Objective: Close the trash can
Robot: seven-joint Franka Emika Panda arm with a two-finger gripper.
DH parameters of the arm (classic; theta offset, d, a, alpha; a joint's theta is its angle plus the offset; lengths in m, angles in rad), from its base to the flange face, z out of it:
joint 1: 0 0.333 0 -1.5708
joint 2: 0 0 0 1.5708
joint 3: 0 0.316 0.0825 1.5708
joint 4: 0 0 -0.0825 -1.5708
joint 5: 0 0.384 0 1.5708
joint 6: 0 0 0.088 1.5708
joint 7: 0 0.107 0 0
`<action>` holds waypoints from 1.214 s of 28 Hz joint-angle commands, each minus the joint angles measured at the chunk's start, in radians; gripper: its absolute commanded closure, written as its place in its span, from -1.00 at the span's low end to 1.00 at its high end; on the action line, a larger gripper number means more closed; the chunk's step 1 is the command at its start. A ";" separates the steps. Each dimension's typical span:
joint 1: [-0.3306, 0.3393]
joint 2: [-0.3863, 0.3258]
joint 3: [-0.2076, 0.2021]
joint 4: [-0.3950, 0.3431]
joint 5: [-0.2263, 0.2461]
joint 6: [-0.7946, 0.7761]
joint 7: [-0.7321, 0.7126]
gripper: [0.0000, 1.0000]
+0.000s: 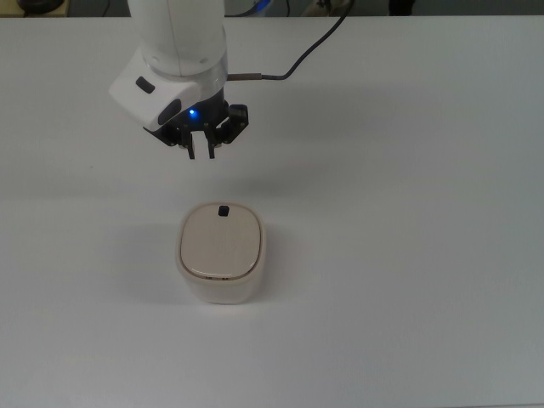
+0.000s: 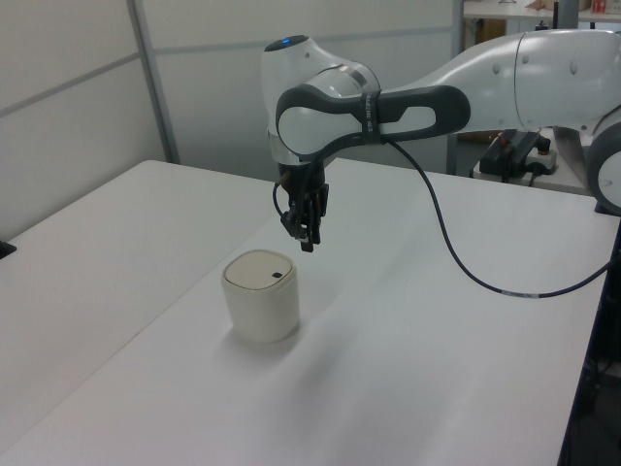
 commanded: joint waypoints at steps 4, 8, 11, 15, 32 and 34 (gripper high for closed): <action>0.012 -0.028 0.005 -0.015 -0.047 -0.065 -0.015 -1.00; 0.011 -0.020 0.005 -0.015 -0.047 -0.062 -0.016 -1.00; 0.011 -0.020 0.005 -0.016 -0.041 -0.063 -0.018 -1.00; 0.011 -0.020 0.005 -0.018 -0.031 -0.063 -0.018 -1.00; -0.001 -0.011 -0.004 -0.018 0.044 -0.056 -0.072 -1.00; 0.000 -0.011 -0.004 -0.018 0.041 -0.056 -0.070 -1.00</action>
